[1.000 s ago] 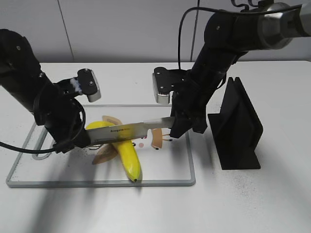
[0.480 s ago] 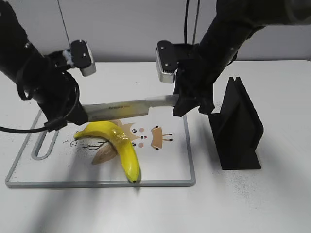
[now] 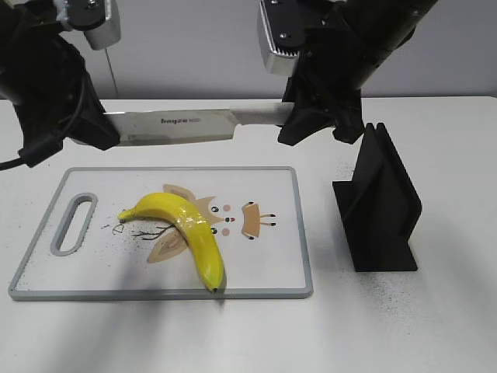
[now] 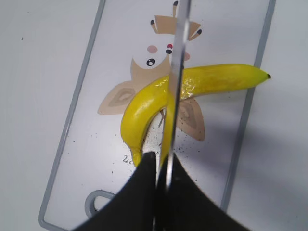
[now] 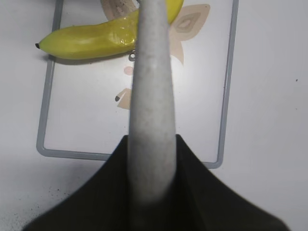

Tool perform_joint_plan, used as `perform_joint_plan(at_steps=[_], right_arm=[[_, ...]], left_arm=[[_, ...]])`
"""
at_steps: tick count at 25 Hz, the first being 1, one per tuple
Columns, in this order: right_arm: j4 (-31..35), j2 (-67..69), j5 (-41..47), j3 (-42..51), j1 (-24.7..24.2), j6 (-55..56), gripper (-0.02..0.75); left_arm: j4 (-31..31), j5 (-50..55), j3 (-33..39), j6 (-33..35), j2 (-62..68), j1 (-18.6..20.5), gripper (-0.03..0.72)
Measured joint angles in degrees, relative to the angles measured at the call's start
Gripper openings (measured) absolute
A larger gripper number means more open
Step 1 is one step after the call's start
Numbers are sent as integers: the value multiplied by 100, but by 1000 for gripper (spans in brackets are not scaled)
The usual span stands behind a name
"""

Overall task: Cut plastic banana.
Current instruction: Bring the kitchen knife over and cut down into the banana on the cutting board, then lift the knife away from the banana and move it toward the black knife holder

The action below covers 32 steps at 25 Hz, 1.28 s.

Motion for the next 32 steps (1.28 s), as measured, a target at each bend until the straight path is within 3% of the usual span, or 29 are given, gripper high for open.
perform_joint_plan(at_steps=[2,4,6,9,11,17,24,27,32], right_arm=[[15,0,0,0,0,0,162],[22,0,8,0,0,0,162],[4,0,8,0,0,5,162],[-6,0,8,0,0,10,162],[-12,0,8,0,0,10,162],[-12,0,14,-7,0,533,162],[-145,0,159,-418,0,2914,162],[-602,0,352,-642,0,4278,162],[-1221,0,1156,-765,0,6187,162]], left_arm=[[7,6,0,0,0,0,6],[1,11,0,-19,0,0,62],[-13,17,0,-19,0,0,196],[-29,-99,0,-340,0,0,530],[-17,-348,0,-690,0,0,626],[272,-657,0,-1961,0,0,663],[2410,280,-180,-5018,-8,78,662],[2430,992,-295,-5535,-19,393,658],[2031,1299,-298,-5682,-28,1132,640]])
